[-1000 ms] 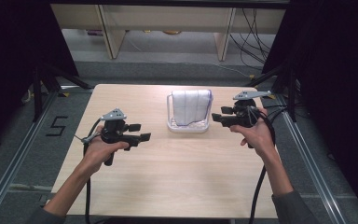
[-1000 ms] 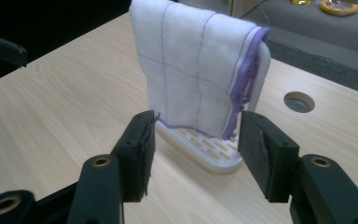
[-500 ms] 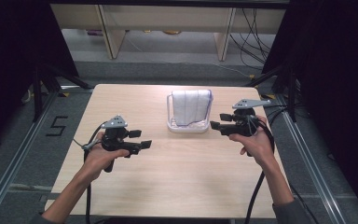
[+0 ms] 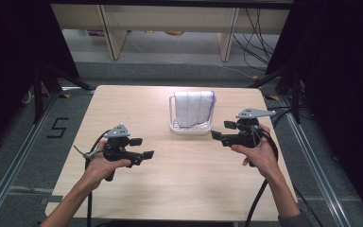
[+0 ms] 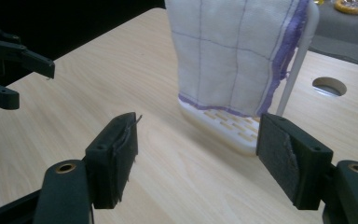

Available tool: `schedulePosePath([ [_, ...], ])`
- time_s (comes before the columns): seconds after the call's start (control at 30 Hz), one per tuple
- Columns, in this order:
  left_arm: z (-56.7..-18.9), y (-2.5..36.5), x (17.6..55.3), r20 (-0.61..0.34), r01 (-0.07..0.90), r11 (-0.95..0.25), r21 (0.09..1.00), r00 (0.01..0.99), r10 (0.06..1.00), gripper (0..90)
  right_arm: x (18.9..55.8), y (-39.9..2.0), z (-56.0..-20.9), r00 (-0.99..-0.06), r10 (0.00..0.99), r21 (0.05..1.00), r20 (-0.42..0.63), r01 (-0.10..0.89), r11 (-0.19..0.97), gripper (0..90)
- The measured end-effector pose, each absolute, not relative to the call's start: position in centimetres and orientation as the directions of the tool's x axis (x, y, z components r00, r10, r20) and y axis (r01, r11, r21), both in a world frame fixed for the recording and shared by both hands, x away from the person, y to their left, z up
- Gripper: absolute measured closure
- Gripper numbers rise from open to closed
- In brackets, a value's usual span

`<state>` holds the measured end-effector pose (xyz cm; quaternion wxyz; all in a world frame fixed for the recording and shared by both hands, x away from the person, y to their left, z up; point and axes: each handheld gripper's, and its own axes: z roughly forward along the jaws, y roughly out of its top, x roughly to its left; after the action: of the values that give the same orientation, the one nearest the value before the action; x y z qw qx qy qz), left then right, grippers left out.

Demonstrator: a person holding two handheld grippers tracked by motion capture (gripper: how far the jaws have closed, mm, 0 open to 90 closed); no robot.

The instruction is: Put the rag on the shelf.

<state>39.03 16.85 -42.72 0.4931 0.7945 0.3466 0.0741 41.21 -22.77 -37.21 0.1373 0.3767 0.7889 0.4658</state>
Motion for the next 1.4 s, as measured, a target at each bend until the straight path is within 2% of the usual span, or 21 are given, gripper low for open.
schedulePosePath([
  [0.37, -44.0, 17.0, 37.4, -0.233, 0.478, -0.275, 0.835, 0.757, 0.610, 22.3, 39.7, -22.3, -38.3, -0.694, 0.699, 0.834, 0.170, 0.479, 0.273, 30.2],
  [0.43, -44.3, 17.1, 37.1, -0.222, 0.476, -0.293, 0.829, 0.761, 0.610, 22.3, 39.5, -22.4, -38.6, -0.697, 0.706, 0.841, 0.129, 0.454, 0.295, 30.2],
  [0.53, -44.7, 17.2, 36.7, -0.216, 0.473, -0.290, 0.832, 0.757, 0.616, 22.3, 39.0, -22.4, -39.2, -0.695, 0.701, 0.831, 0.158, 0.478, 0.286, 30.2],
  [1.03, -47.3, 18.2, 34.2, -0.195, 0.477, -0.312, 0.822, 0.750, 0.632, 22.0, 37.8, -21.3, -41.5, -0.725, 0.678, 0.821, 0.118, 0.456, 0.344, 29.8],
  [1.37, -47.8, 18.7, 32.8, -0.178, 0.480, -0.335, 0.811, 0.747, 0.640, 21.8, 36.0, -21.8, -43.8, -0.715, 0.684, 0.794, 0.147, 0.497, 0.349, 29.7],
  [1.4, -48.0, 18.6, 32.7, -0.177, 0.479, -0.332, 0.812, 0.745, 0.644, 21.8, 35.7, -21.9, -44.0, -0.703, 0.691, 0.781, 0.169, 0.523, 0.341, 29.7],
])
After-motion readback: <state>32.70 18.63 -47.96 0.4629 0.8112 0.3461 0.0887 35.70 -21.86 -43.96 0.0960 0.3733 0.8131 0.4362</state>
